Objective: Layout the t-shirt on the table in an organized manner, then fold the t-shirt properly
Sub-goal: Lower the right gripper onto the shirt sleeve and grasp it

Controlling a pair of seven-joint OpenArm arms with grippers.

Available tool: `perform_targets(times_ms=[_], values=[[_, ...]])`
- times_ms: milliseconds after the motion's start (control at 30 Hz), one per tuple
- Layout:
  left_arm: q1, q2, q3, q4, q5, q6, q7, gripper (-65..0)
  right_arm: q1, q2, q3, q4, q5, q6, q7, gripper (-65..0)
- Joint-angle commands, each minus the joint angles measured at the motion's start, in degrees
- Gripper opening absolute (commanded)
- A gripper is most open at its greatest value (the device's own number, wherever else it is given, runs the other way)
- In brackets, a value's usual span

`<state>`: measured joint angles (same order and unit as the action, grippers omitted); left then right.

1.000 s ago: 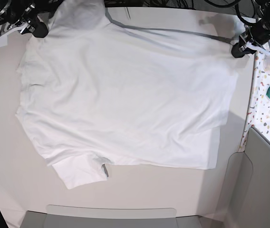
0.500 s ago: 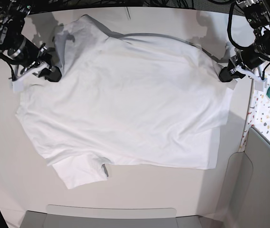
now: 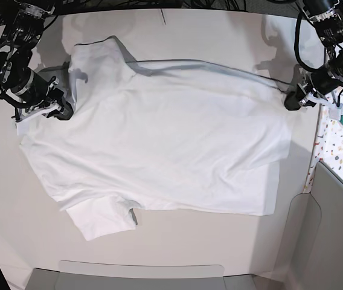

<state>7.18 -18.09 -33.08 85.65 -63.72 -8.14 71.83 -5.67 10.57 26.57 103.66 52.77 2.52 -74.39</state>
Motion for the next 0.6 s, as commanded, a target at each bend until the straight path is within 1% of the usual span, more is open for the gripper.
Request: perform_targets(times_ms=[0, 100, 300, 433, 533, 567], values=[[-0.3, -0.8, -0.3, 0.8, -1.1, -0.3, -0.1, -65.0, 1.3, 0.8, 1.1, 1.0, 1.1, 0.2, 1.0, -65.0], [-2.3, -0.7, -0.3, 0.9, -1.2, -0.3, -0.1, -65.0, 2.8, 0.7, 1.8, 1.0, 1.2, 0.2, 0.9, -65.0], [-3.2, -0.7, -0.3, 0.9, -1.2, -0.3, -0.1, -65.0, 5.2, 0.7, 1.3, 1.0, 1.2, 0.2, 0.9, -65.0], [-5.9, -0.6, -0.3, 0.7, -1.1, -0.2, -0.1, -65.0, 6.9, 0.7, 1.3, 0.7, 1.0, 0.2, 0.9, -65.0], [-6.3, -0.6, -0.3, 0.6, -0.7, -0.2, -0.1, -65.0, 8.2, 0.7, 1.3, -1.5, 0.2, 0.2, 0.9, -65.0], [-6.3, -0.6, -0.3, 0.6, 0.4, -0.2, -0.1, -65.0, 8.8, 0.7, 1.3, -2.9, -0.7, 0.2, 0.9, -65.0]])
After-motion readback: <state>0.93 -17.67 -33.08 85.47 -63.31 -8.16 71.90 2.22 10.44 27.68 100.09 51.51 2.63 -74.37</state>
